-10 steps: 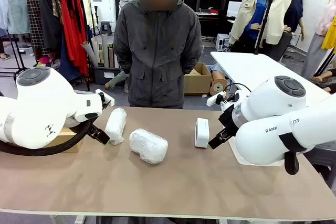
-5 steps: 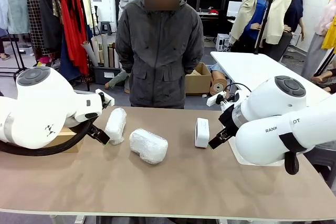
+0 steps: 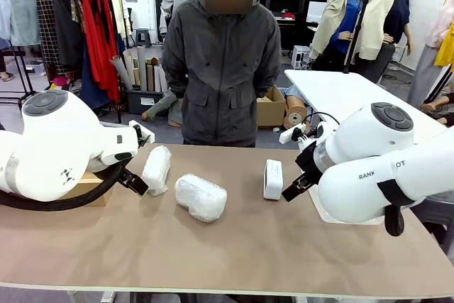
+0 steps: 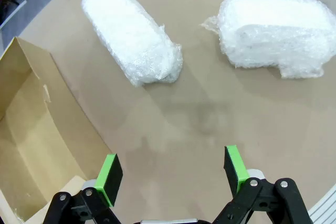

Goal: Separate and place wrapped and unwrapped clocks.
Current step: Pick up the Digital clock indicated by the person.

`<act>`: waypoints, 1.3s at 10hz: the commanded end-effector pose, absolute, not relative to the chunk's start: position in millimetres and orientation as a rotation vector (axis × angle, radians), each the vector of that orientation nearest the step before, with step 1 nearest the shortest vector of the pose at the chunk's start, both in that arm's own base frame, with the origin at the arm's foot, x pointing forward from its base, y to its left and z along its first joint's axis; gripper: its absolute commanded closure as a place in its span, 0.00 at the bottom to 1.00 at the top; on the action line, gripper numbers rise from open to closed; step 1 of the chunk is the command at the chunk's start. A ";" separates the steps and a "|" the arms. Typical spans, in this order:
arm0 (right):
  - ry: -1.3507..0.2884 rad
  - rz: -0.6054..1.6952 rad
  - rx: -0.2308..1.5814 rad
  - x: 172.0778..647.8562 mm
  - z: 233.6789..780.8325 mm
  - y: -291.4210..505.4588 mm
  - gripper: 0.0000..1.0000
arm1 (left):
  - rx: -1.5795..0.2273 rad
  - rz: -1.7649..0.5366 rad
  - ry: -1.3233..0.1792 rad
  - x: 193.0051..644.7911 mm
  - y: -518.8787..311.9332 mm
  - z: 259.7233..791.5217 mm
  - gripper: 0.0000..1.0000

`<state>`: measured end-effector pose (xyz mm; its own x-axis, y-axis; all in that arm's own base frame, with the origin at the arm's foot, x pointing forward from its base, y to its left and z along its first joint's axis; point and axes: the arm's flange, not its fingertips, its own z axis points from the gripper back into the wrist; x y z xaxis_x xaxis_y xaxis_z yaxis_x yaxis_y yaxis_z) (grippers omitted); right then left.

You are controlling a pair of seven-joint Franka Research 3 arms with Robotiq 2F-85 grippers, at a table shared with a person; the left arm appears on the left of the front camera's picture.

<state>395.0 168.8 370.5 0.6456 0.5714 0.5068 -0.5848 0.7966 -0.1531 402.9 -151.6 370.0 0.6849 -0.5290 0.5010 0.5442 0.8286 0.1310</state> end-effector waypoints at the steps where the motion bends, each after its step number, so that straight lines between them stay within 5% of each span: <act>1: -0.568 0.658 0.026 395.0 370.6 168.8 0.00 | -0.029 -0.601 -0.552 402.9 -151.5 370.1 0.00; 13: -0.568 0.658 0.026 395.0 370.6 168.8 0.00 | -0.029 -0.601 -0.552 402.9 -151.5 370.1 0.00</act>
<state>395.0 168.8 370.5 0.6456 0.5713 0.5068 -0.5848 0.7966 -0.1531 402.9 -151.6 370.0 0.6849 -0.5291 0.5010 0.5443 0.8286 0.1310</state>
